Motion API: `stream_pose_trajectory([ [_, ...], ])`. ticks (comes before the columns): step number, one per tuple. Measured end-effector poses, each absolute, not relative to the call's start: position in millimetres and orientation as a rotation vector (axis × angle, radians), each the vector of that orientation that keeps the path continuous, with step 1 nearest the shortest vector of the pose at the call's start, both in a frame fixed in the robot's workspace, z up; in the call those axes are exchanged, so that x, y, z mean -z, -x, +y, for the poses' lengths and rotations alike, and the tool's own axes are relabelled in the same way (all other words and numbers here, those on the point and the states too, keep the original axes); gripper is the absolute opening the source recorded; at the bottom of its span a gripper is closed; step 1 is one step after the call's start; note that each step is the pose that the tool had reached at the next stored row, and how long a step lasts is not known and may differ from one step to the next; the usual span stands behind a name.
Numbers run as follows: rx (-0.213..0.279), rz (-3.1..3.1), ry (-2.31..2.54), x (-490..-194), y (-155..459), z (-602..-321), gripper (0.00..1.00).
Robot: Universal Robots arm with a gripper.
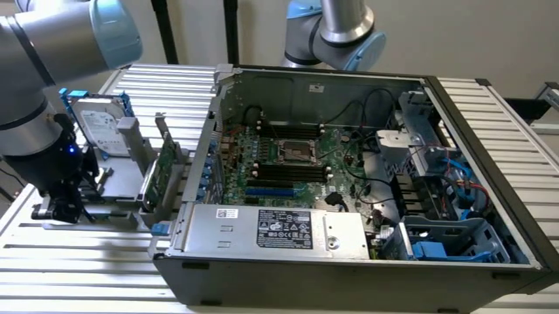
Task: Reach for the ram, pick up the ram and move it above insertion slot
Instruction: 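Pick up the ram and move it above insertion slot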
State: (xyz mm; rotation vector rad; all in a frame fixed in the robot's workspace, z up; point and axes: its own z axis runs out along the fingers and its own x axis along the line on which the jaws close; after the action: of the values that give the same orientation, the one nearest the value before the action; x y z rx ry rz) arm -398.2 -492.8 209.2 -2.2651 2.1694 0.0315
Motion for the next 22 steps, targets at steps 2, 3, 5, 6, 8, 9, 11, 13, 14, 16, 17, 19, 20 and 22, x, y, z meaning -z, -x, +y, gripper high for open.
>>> stream_pose_trajectory([
  [2,-0.032,2.169,2.265,-205.6,398.2,-492.8,0.48],
  [3,-0.032,2.169,2.265,-203.8,398.1,-492.8,0.48],
  [5,-0.032,2.17,2.265,-202.0,398.2,-492.8,0.48],
  [6,-0.032,2.17,2.265,-201.2,398.2,-492.8,0.48],
  [8,-0.033,2.169,2.265,-199.9,398.2,-492.8,0.48],
  [9,-0.033,2.169,2.265,-199.2,398.2,-492.8,0.48],
  [11,-0.033,2.169,2.265,-197.9,398.2,-492.8,0.4],
  [13,-0.033,2.169,2.265,-196.8,398.2,-492.8,0.33],
  [14,-0.034,2.169,2.265,-196.3,398.2,-492.8,0.27],
  [16,-0.034,2.169,2.265,-195.7,398.2,-492.8,0.27],
  [17,-0.034,2.169,2.265,-195.7,398.2,-492.8,0.21],
  [19,-0.034,2.169,2.265,-195.5,398.2,-492.8,0.21],
  [20,-0.034,2.169,2.265,-195.5,398.2,-492.8,0.19],
  [22,-0.034,2.169,2.265,-195.5,398.2,-492.8,0.14],
])
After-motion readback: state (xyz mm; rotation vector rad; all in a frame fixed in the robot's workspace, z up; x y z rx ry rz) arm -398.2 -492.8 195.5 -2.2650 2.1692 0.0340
